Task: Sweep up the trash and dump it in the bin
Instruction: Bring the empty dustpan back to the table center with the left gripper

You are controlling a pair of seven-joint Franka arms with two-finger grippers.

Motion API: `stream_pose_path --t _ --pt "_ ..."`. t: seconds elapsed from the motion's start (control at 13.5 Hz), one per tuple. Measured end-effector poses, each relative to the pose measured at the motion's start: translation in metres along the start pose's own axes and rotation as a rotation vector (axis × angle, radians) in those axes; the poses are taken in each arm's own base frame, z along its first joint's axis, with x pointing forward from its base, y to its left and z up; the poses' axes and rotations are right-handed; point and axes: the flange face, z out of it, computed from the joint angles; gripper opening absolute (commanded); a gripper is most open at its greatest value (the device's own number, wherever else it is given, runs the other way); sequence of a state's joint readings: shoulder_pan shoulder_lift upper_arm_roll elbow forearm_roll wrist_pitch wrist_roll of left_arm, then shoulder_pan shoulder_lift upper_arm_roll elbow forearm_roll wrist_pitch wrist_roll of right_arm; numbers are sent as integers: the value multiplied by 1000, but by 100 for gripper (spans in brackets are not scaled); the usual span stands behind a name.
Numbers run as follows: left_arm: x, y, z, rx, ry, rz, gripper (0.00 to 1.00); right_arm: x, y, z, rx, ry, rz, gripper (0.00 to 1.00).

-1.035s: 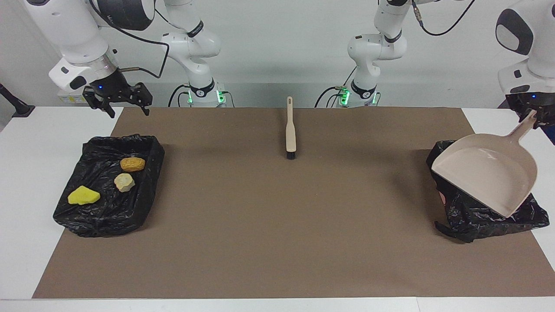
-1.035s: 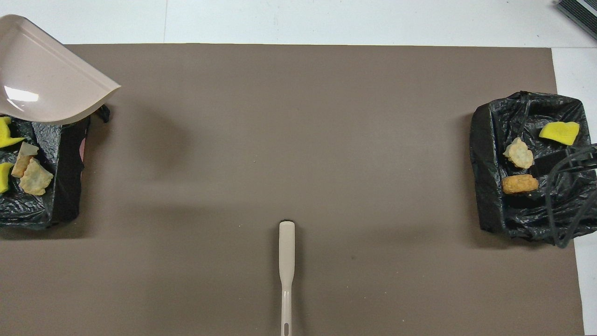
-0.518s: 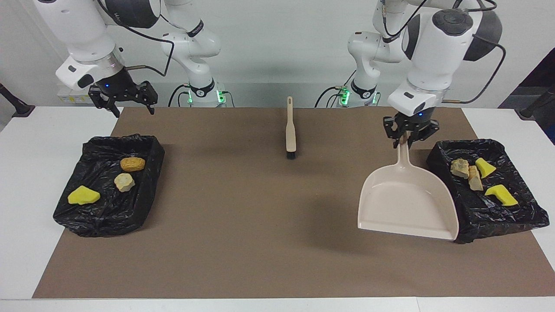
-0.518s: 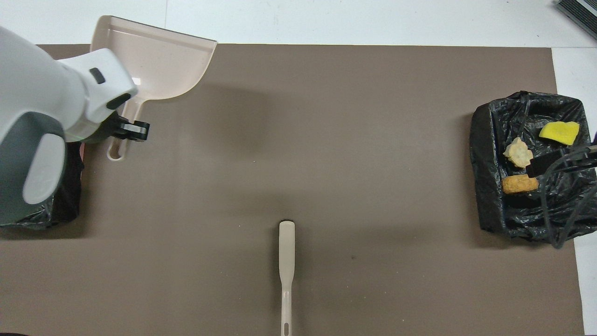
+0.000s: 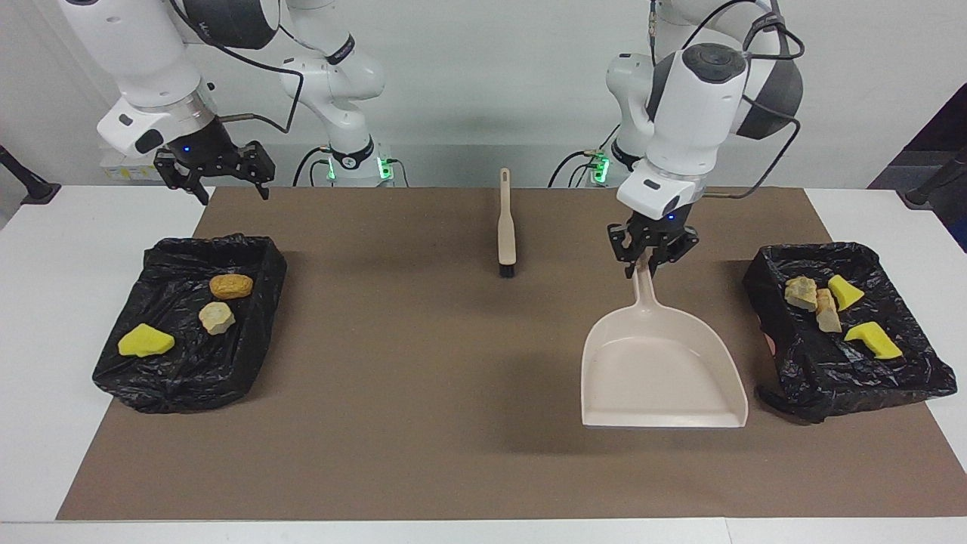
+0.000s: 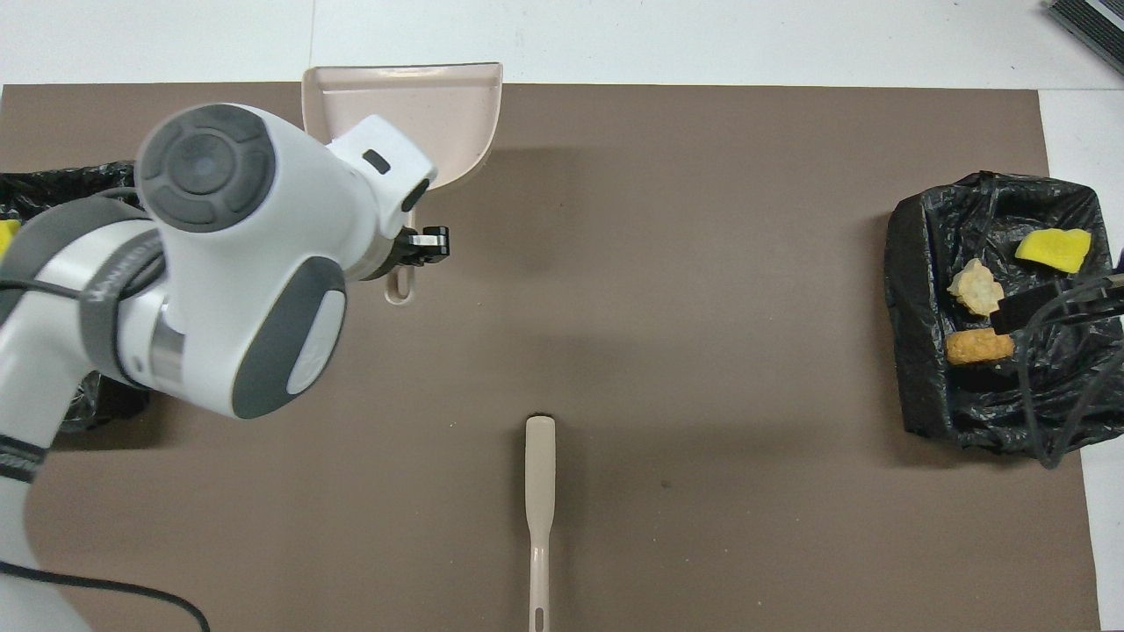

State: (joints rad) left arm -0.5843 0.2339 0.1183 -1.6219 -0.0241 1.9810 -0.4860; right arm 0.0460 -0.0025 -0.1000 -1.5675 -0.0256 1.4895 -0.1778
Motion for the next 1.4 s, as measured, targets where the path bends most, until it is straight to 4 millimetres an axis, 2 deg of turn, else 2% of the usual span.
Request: stream_pose_path --t 0.15,0.3,0.44,0.74,0.96,1.26,1.4 --pt "-11 37 33 -4 -12 -63 0 0 0 0 0 0 0 100" --pt "-26 65 51 1 -31 -112 0 0 0 0 0 0 0 100" --pt "-31 72 59 7 -42 -147 0 0 0 0 0 0 0 100" --pt "-28 73 70 -3 -28 -158 0 0 0 0 0 0 0 100" --pt "-34 77 89 -1 -34 -70 0 0 0 0 0 0 0 100" --pt "-65 111 101 -2 -51 12 0 0 0 0 0 0 0 100" --pt "-71 120 113 -1 -54 25 0 0 0 0 0 0 0 100"
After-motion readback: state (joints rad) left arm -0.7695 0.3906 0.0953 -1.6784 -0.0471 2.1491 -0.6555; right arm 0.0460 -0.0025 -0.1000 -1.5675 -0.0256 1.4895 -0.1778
